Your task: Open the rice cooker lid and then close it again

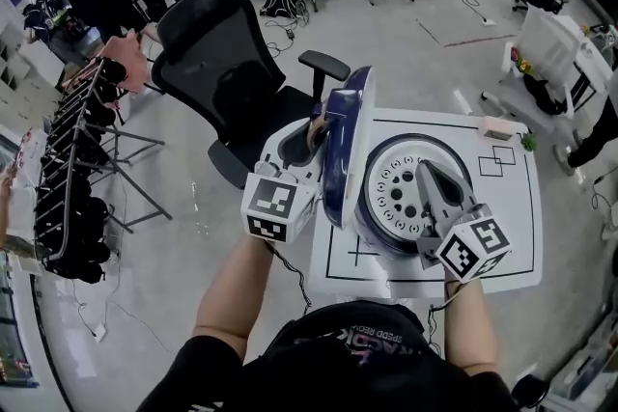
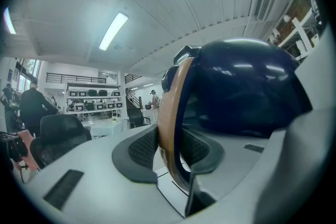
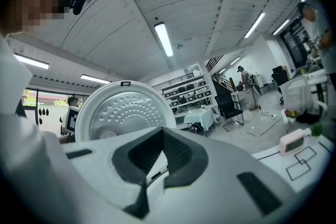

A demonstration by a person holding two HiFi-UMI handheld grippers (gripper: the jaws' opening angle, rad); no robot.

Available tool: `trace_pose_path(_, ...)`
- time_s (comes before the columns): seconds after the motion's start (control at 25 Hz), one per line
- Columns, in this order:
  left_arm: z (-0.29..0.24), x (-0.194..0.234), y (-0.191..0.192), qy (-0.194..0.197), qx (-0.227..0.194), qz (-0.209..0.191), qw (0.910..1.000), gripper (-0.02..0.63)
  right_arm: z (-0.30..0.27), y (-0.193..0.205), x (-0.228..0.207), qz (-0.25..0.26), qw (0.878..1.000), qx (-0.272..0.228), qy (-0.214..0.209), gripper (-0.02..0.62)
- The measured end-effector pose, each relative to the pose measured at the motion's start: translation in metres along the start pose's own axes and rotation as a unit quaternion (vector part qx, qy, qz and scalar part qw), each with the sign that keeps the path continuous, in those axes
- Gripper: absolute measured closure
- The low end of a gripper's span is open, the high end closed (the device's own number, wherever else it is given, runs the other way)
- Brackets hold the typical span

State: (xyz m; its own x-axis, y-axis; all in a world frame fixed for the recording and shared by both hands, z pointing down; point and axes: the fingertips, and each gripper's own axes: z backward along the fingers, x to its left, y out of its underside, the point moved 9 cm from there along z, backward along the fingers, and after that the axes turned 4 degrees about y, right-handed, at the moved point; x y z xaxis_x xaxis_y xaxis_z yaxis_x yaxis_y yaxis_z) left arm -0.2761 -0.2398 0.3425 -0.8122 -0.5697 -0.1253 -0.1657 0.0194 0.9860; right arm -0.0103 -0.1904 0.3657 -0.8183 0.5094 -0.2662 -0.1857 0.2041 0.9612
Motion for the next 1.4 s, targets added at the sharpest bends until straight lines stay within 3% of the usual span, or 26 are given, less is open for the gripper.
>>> trace_pose_path(0.48, 0.013, 0.000, 0.001, -0.034, -0.006, -0.006, 0.9994, 0.422, 0.007, -0.001, 0.008, 0.005, 1.000, 0.001, -0.010, 0.594)
trace_pose_path(0.84, 0.067, -0.012, -0.005, -0.113, -0.001, 0.017, 0.9934, 0.390, 0.029, -0.017, 0.012, 0.027, 0.998, 0.011, -0.054, 0.594)
trace_pose_path(1.2, 0.130, -0.073, -0.022, -0.167, -0.006, 0.038, 0.9853, 0.375, 0.069, -0.019, 0.012, 0.026, 0.993, 0.015, -0.112, 0.594)
trace_pose_path(1.4, 0.147, -0.132, -0.028, -0.157, -0.007, 0.037, 0.9869, 0.357, 0.099, -0.019, 0.014, 0.030, 0.989, 0.009, -0.141, 0.594)
